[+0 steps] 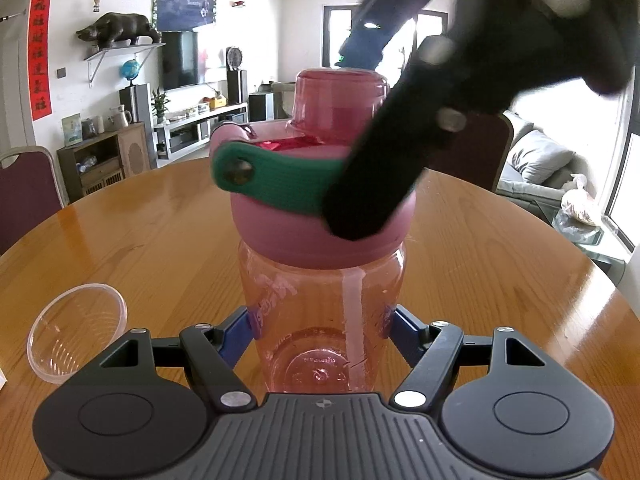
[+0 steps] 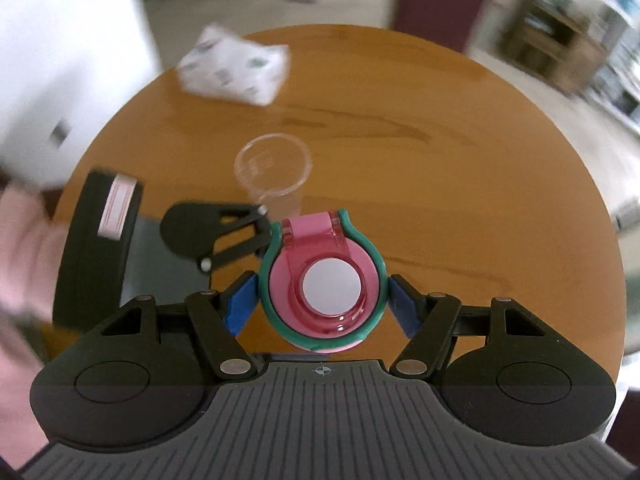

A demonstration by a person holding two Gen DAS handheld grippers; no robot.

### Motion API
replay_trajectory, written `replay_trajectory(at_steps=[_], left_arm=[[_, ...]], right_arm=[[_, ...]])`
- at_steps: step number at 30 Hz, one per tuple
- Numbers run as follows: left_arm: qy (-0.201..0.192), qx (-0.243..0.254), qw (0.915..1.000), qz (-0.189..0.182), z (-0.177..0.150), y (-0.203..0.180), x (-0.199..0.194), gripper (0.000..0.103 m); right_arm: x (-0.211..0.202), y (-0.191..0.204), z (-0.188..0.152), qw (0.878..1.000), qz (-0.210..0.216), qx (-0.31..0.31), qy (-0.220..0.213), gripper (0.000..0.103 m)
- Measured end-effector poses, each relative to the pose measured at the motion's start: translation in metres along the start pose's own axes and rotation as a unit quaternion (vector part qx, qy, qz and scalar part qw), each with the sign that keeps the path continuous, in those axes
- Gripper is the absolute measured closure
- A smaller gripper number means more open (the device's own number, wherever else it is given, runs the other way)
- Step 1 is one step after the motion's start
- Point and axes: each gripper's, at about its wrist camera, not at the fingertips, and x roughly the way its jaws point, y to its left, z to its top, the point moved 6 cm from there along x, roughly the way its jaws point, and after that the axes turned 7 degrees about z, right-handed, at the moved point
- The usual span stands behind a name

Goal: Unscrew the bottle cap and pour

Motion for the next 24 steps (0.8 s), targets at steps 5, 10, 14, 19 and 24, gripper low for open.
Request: replay_trajectory(at_steps=[5,10,14,19,24], left_arm=[[0.003,0.002,1.0000,0.000,0.005,0.000,0.005,0.032],[0.006,0.000,1.0000,-0.001,0.030,0.003,0.007,0.032],[0.007,0.000,1.0000,-0.001,0.032,0.004,0.010,0.032],[0.007,0.000,1.0000,-0.001,0.037,0.007,0.017,0.032],[0.006,0.003,1.0000,0.000,0.029,0.007,0.021,0.032]], right_arm=[[0.000,-0.003,0.001,0.997,0.033,-0.070,0.008,0.032],[-0.002,0.000,0.001,0.999,0.019,-0.041,-0.009,0.027],[-0.008,0.007,-0.005,0.997,-0.005,0.046,-0.056,0.015],[-0.014,0.008,-0.012,0.969,-0.062,0.213,-0.108,0.018],[-0.006,0.009,-0.012,0.947,-0.107,0.284,-0.100,0.021]])
